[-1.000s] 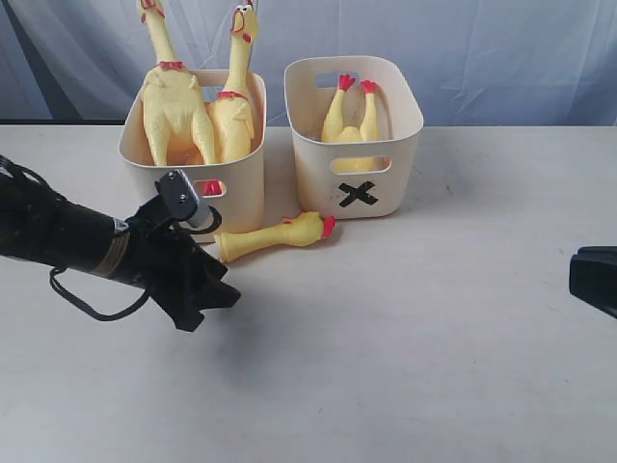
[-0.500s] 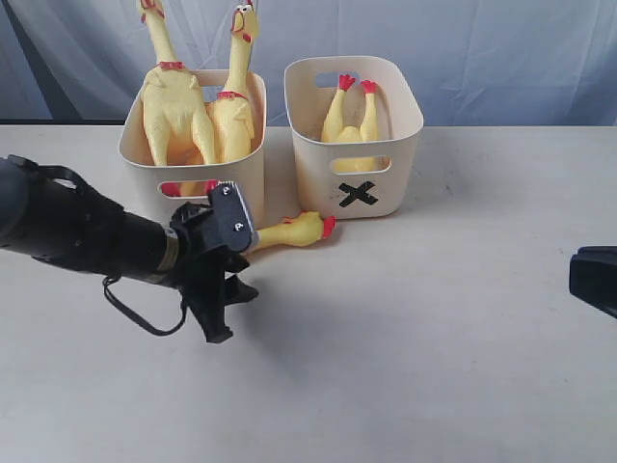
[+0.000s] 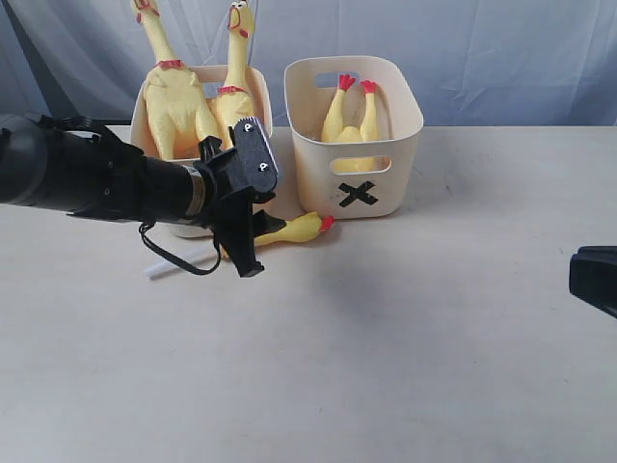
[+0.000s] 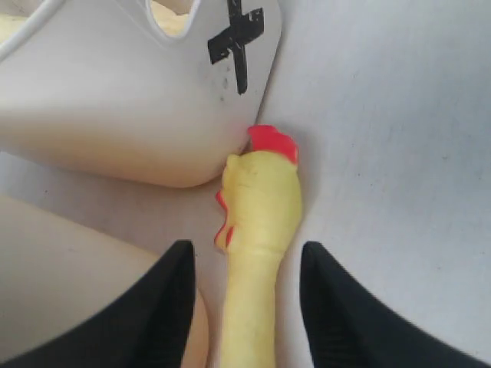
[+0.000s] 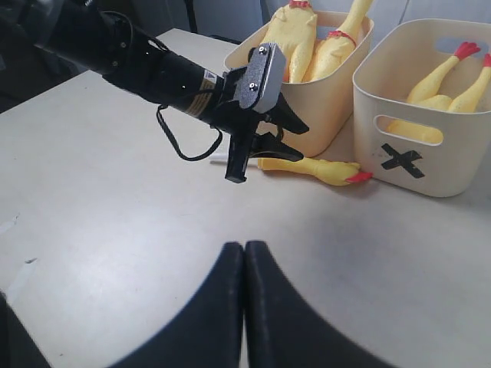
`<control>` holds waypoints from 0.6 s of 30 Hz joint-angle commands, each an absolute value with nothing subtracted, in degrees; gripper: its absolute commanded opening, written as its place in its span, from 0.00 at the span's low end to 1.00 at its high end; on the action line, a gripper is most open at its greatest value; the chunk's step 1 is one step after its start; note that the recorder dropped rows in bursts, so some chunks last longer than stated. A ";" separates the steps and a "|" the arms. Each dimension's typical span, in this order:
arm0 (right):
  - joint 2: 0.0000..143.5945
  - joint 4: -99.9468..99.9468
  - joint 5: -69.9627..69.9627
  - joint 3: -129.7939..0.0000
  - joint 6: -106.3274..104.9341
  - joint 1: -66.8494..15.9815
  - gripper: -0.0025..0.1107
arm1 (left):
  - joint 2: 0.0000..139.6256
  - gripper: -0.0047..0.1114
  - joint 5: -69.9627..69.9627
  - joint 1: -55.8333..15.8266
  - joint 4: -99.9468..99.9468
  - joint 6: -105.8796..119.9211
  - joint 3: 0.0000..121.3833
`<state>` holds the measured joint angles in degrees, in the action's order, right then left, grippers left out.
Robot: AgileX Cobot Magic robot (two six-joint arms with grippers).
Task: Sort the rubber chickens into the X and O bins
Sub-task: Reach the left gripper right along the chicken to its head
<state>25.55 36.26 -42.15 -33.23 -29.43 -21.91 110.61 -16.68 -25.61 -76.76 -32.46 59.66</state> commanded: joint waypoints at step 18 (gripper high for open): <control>25.29 36.71 -41.54 -32.99 -29.52 -21.74 0.01 | 110.32 0.40 1.91 -34.93 -83.99 -43.51 57.81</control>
<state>25.55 36.26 -42.15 -33.23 -29.43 -21.91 110.61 -3.07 -32.83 -84.31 -42.93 58.96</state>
